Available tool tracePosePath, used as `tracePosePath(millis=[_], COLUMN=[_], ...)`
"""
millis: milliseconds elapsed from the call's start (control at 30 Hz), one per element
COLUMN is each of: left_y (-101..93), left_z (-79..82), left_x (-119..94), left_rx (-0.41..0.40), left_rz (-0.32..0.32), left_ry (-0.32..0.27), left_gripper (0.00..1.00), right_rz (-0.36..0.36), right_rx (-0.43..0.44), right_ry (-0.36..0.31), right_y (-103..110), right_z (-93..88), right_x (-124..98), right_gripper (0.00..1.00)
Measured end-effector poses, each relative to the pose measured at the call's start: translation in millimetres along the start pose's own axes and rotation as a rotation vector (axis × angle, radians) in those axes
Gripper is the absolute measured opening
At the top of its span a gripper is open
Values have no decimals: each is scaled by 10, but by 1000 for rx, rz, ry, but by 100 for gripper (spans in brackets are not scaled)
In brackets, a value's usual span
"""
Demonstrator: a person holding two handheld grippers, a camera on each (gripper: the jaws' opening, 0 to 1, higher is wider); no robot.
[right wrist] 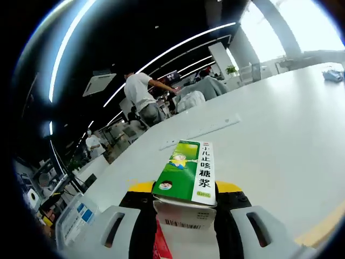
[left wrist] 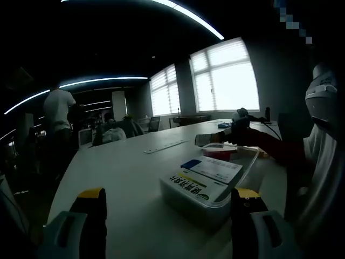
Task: Arrange the small medicine boxes into an aligned row inside the storage area until every box is upright, visible, and separated from the surrounding clutter.
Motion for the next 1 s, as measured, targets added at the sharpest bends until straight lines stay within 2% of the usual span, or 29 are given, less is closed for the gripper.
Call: tracePosePath(millis=[167, 233, 300, 367, 400, 433, 467, 567, 667, 767, 900, 1000], left_y=[-16, -24, -29, -26, -22, -27, -33, -23, 11, 36, 67, 108], left_z=[14, 15, 18, 27, 69, 84, 99, 128, 155, 167, 206, 279], left_x=[-15, -19, -24, -29, -34, -30, -26, -21, -52, -94, -109, -74], left_rx=[-21, -28, -33, -32, -43, -56, -69, -73, -74, -87, -96, -108], left_rz=[-4, -8, -11, -10, -14, -20, -26, -24, -11, -11, -10, -9], left_ry=[-16, -19, -18, -18, -30, -39, -48, -48, -45, -41, -39, -54], left_gripper=[97, 97, 97, 98, 98, 98, 98, 100, 99, 99, 99, 99], right_rz=[76, 100, 163, 213, 309, 320, 401, 412, 474, 510, 561, 587], right_rx=[94, 103, 185, 203, 275, 276, 305, 273, 302, 280, 280, 279], right_ry=[-6, -13, -23, -27, -37, -43, -37, -51, -63, -75, -75, -45], right_y=[99, 117, 176, 231, 413, 435, 722, 909, 1105, 1301, 1420, 1496], right_z=[6, 12, 28, 36, 82, 93, 244, 370, 585, 733, 746, 741], right_x=[-15, -14, -18, -22, -23, -19, 65, 151, 264, 327, 354, 398], right_gripper=[37, 37, 37, 37, 37, 37, 37, 37, 37, 37, 37, 37])
Point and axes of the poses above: the point that each gripper's makers call its tool centre point, and the gripper's own axes: x roughly forward along the fingers, y roughly to its left, z roughly out of its top, the point moved 6 cm from there along -x, roughly backward along the fingers, and after that the axes turned 8 degrees about x, right-handed, at the moved point
